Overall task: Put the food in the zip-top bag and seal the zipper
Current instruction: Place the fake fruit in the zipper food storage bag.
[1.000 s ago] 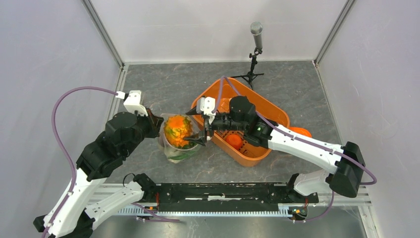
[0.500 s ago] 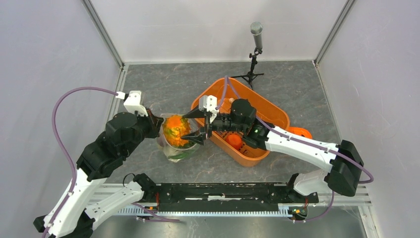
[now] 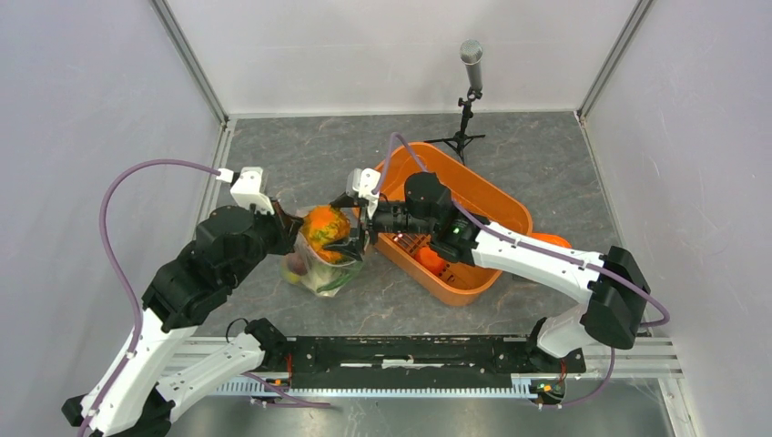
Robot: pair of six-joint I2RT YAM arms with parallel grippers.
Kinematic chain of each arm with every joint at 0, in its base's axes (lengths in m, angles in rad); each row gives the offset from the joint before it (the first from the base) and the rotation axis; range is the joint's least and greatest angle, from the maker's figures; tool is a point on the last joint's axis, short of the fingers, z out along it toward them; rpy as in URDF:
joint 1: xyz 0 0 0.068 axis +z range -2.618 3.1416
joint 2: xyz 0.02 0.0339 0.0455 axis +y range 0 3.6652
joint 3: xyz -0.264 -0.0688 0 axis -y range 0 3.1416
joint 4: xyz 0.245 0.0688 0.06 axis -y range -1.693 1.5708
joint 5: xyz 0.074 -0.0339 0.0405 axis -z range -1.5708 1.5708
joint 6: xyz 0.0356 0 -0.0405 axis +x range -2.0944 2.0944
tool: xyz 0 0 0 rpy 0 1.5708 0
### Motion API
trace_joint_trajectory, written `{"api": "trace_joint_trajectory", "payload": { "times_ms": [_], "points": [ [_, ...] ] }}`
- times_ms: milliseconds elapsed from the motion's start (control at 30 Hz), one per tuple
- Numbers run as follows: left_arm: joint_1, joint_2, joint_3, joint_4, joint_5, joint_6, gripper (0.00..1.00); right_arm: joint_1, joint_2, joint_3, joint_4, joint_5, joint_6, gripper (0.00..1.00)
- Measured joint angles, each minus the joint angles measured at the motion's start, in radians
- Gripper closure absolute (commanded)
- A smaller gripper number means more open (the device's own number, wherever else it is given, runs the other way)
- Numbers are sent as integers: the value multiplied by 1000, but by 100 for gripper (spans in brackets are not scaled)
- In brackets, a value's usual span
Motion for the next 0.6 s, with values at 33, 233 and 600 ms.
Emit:
{"api": "trace_joint_trajectory", "payload": {
  "times_ms": [33,233,600],
  "points": [
    [1,0,-3,0,0,0,98,0,4,0,2,5,3,23],
    [1,-8,-5,-4,-14,0,98,1,-3,-22,48,16,19,65],
    [0,-10,-5,-3,-17,-11,98,3,-53,6,-98,-53,-164,76]
  ]
}}
